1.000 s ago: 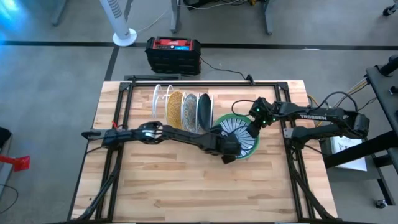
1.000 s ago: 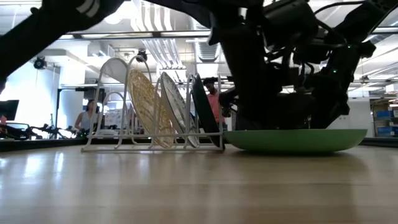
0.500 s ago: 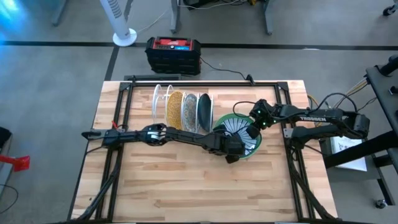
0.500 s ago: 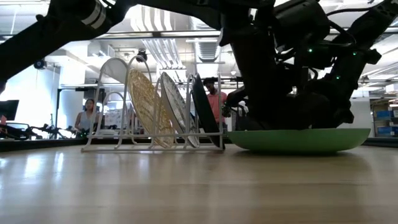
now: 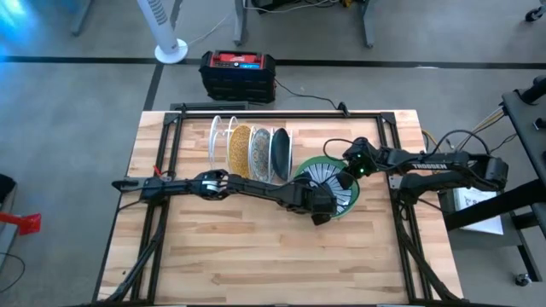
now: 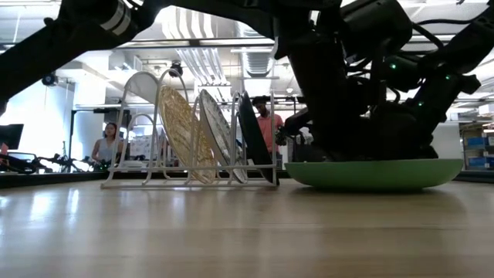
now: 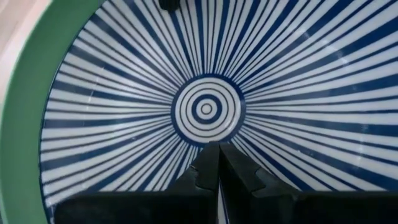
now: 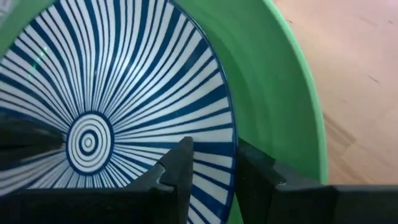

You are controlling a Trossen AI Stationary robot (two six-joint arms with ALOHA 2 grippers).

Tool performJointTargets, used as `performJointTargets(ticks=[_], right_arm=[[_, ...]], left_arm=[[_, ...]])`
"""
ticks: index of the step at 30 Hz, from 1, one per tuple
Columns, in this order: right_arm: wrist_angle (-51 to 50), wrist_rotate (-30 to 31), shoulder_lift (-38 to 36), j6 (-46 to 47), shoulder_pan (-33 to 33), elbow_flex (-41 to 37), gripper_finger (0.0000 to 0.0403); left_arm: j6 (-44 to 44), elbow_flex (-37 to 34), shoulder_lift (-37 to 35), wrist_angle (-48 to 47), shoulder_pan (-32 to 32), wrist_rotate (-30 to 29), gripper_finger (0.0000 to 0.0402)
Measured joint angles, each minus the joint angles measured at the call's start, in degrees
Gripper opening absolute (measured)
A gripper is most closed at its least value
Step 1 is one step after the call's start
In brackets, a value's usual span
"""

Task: Sort dishes
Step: Put the blue plate in the dish rack

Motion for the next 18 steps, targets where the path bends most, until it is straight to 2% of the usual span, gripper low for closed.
performJointTargets(ticks=[9,12,18], right_arm=[[3.4,-1.4,0.0,-0.2,0.0,-1.3,0.0116],[3.6,-1.1,0.0,-1.1,0.0,-1.7,0.0098],[3.5,-1.4,-0.1,-0.6,0.0,-1.9,0.0030]], left_arm=[[0.0,-2.5,-0.2,4.3,-0.1,0.3,0.0000],[0.0,-3.5,-0.3,5.7,-0.1,0.5,0.0000],[0.5,-3.1,-0.3,5.6,0.0,1.1,0.0000]])
